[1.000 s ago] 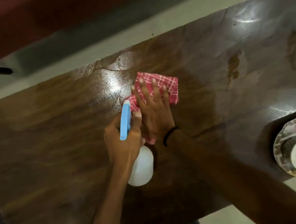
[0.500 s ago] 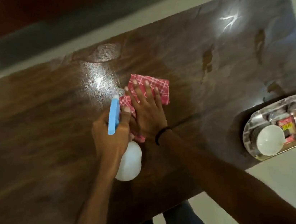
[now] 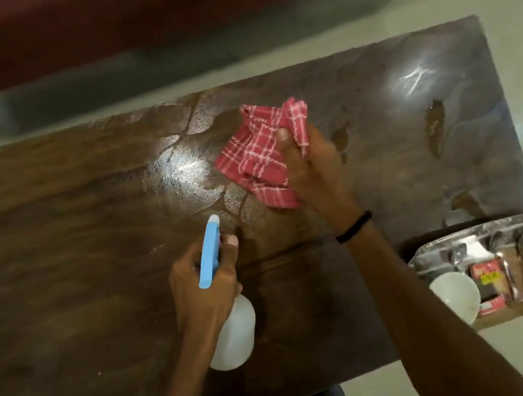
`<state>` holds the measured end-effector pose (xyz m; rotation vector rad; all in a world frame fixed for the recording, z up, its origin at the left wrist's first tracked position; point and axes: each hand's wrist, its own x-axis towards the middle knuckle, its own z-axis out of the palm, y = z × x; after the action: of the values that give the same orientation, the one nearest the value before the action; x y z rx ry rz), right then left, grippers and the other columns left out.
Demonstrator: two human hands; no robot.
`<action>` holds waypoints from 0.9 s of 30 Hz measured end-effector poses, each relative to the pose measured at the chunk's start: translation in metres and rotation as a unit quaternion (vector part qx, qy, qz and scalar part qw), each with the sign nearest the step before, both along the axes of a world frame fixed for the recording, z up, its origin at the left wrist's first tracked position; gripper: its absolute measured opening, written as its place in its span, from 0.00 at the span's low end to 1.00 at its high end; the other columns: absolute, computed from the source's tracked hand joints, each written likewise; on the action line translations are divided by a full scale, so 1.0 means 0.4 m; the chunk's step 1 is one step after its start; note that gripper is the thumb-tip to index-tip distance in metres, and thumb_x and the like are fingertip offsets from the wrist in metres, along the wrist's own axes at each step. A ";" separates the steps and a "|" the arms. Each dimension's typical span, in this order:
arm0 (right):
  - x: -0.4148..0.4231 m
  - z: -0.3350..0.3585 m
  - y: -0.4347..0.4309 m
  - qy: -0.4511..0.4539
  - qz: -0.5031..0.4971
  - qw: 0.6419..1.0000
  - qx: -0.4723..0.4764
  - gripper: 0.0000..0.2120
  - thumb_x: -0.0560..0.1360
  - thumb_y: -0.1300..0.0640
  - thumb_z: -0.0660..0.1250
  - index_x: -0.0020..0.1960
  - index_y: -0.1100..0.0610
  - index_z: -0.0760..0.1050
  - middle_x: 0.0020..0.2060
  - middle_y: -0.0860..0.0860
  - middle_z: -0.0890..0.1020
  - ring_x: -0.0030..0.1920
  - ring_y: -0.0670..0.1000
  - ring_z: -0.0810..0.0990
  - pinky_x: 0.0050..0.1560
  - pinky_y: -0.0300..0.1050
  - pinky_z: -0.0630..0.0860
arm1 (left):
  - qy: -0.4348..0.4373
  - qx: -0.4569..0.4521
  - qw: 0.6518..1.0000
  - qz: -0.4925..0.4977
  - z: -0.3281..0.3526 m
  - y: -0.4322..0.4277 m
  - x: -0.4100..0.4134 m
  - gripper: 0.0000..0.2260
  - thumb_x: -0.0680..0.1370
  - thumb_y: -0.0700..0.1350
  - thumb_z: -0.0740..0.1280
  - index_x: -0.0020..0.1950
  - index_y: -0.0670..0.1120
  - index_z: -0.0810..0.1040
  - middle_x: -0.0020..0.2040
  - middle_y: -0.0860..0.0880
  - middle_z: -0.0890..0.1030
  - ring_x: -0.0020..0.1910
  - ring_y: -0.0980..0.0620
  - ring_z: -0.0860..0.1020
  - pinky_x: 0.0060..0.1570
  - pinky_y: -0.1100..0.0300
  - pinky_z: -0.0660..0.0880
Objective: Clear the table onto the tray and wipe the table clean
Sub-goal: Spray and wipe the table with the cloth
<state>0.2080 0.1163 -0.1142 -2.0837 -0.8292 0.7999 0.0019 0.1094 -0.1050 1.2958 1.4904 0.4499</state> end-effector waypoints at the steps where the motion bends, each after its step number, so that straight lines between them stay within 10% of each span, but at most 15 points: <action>1: 0.039 0.011 -0.001 0.023 0.000 1.000 -0.001 0.07 0.85 0.52 0.59 0.49 0.51 0.73 0.34 0.44 0.76 0.30 0.38 0.75 0.32 0.29 0.71 | -0.001 -0.006 1.000 0.012 0.008 -0.010 0.012 0.06 0.76 0.46 0.72 0.42 0.45 0.79 0.32 0.42 0.81 0.20 0.50 0.76 0.23 0.59 0.75; 10: 0.221 -0.069 0.025 -0.278 0.005 0.918 -0.282 0.19 0.84 0.59 0.59 0.74 0.60 0.65 0.57 0.60 0.82 0.54 0.62 0.82 0.51 0.55 0.78 | -0.013 0.015 0.999 0.037 0.053 -0.078 0.137 0.09 0.77 0.42 0.72 0.39 0.40 0.76 0.26 0.43 0.76 0.20 0.52 0.75 0.23 0.67 0.72; 17: 0.045 -0.113 0.038 -0.228 0.174 0.928 -0.236 0.38 0.81 0.41 0.59 0.80 0.63 0.52 0.77 0.67 0.57 0.77 0.67 0.58 0.75 0.60 0.62 | -0.002 0.018 0.998 0.060 0.044 -0.116 0.162 0.09 0.76 0.44 0.71 0.38 0.44 0.75 0.28 0.43 0.76 0.20 0.52 0.75 0.22 0.63 0.74; 22: 0.067 -0.168 0.034 -0.322 0.128 0.929 -0.133 0.25 0.78 0.42 0.63 0.69 0.56 0.72 0.67 0.63 0.72 0.66 0.63 0.70 0.66 0.64 0.70 | 0.004 0.019 0.997 0.075 0.035 -0.125 0.159 0.07 0.73 0.48 0.71 0.38 0.49 0.75 0.29 0.48 0.78 0.21 0.52 0.76 0.22 0.66 0.73; 27: 0.114 -0.272 0.030 -0.361 0.236 0.885 -0.172 0.33 0.82 0.36 0.49 0.81 0.52 0.52 0.79 0.63 0.54 0.79 0.67 0.52 0.76 0.70 0.52 | -0.001 -0.003 0.998 0.068 -0.004 -0.104 0.161 0.06 0.75 0.45 0.72 0.43 0.44 0.80 0.29 0.43 0.77 0.21 0.48 0.76 0.23 0.61 0.74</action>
<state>0.2535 0.1283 -0.2230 -2.5793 -1.7562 0.3958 0.0661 0.0679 -0.1065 1.1939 1.5835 0.5349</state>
